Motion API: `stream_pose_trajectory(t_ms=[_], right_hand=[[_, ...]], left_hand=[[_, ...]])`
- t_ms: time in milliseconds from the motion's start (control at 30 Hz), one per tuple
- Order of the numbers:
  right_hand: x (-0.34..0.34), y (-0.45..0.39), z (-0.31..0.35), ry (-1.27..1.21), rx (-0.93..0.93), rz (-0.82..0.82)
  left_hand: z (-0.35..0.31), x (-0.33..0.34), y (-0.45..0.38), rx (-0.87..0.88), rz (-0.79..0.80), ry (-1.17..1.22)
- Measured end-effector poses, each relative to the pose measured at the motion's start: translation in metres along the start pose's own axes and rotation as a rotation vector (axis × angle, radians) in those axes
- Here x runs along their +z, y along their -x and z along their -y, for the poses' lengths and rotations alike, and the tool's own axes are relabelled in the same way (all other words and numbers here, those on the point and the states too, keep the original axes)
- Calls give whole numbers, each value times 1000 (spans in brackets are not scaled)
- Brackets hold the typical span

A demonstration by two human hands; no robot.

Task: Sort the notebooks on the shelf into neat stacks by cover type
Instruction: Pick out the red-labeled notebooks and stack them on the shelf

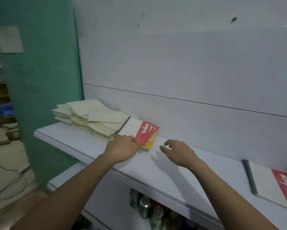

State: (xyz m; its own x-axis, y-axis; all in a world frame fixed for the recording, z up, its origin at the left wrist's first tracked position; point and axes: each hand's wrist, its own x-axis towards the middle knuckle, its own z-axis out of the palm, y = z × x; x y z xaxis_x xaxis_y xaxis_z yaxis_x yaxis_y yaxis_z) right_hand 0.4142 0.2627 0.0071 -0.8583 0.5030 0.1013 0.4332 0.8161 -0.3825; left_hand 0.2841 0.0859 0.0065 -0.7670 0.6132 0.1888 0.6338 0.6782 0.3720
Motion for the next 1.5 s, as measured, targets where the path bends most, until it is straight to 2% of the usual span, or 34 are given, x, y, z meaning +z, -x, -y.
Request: stream_pose_trajectory(t_ms=[133, 300, 533, 600, 700, 767, 900, 1000, 1100, 1167, 1200, 1267, 1333, 1433, 1467, 1500], right_hand=[[22, -17, 39, -4, -8, -4], [34, -44, 69, -40, -88, -107], [73, -110, 98, 24, -170, -246], [84, -131, 103, 71, -177, -213], [103, -151, 102, 144, -154, -50], [111, -154, 99, 208, -169, -56], [109, -150, 101, 201, -162, -144], [91, -147, 117, -92, -93, -163], [91, -148, 142, -237, -101, -331], [100, -149, 165, -300, -153, -312], [106, -151, 174, -282, -172, -282], [117, -157, 187, -183, -170, -209], [118, -160, 195, -221, -125, -187], [114, -156, 188, -301, 49, -354], [112, -155, 181, -263, 128, -377], [111, -152, 175, -209, 212, -331]], left_hand=[[48, -9, -15, -22, -16, 26], [90, -15, -51, -16, -99, 254], [114, -8, -112, -3, -87, 264], [118, -8, -128, -22, -108, 382], [122, -9, -147, 8, -85, 500], [125, -11, -160, 38, -77, 507], [135, -9, -183, 82, -7, 574], [131, -12, -196, 43, 108, 806], [135, -22, -207, -94, 469, 1197], [143, -29, -211, -138, 666, 1386], [147, -31, -213, -148, 699, 1435], [160, -33, -219, -146, 650, 1453], [177, -35, -226, -86, 582, 1419], [202, -43, -233, -17, 558, 1404], [209, -47, -235, -15, 559, 1404], [215, -50, -237, -14, 560, 1403]])
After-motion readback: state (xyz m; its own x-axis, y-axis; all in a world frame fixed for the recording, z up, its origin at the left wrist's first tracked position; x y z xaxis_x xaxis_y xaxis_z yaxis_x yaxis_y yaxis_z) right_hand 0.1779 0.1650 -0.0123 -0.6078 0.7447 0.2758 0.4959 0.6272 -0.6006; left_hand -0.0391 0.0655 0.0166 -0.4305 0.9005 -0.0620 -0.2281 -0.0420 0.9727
